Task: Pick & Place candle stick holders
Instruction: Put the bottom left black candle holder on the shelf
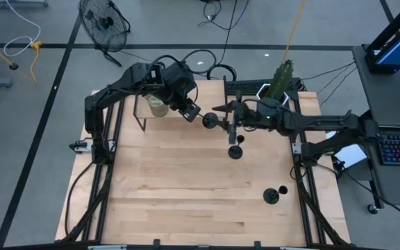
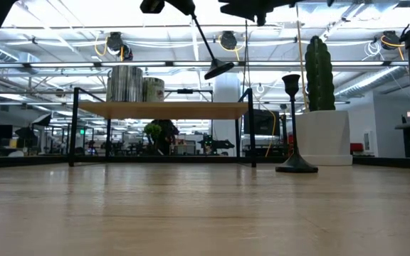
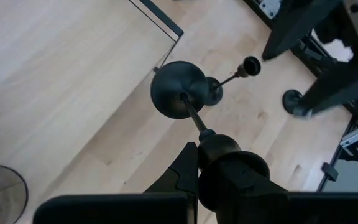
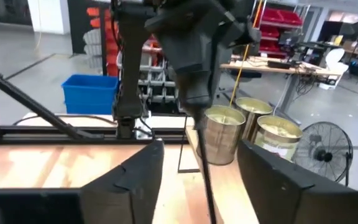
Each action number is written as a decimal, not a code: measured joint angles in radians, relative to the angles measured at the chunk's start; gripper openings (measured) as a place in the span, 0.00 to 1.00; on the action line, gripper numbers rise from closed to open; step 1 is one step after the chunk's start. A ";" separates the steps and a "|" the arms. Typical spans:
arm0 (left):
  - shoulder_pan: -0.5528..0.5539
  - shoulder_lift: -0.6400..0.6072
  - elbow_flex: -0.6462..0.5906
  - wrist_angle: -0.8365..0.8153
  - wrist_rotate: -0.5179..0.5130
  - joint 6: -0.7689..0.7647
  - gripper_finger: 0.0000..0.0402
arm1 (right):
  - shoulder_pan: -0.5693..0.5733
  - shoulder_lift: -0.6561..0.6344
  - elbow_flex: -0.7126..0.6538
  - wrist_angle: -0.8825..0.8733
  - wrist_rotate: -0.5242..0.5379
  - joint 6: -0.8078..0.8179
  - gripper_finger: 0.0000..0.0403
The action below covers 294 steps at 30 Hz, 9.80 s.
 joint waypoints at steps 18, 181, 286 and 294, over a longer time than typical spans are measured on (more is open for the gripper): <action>0.000 0.000 0.000 0.000 0.000 0.005 0.04 | -0.002 0.211 0.272 -0.220 0.000 -0.054 0.57; 0.003 -0.001 0.000 0.101 0.073 0.098 0.06 | 0.002 0.226 0.294 -0.206 0.006 -0.022 0.05; -0.222 -1.078 -1.334 0.928 -0.387 0.146 0.54 | -0.465 0.514 0.210 0.412 -0.020 0.236 0.05; -0.222 -1.156 -1.440 0.969 -0.368 0.105 0.54 | -0.465 0.514 0.209 0.416 -0.017 0.207 0.05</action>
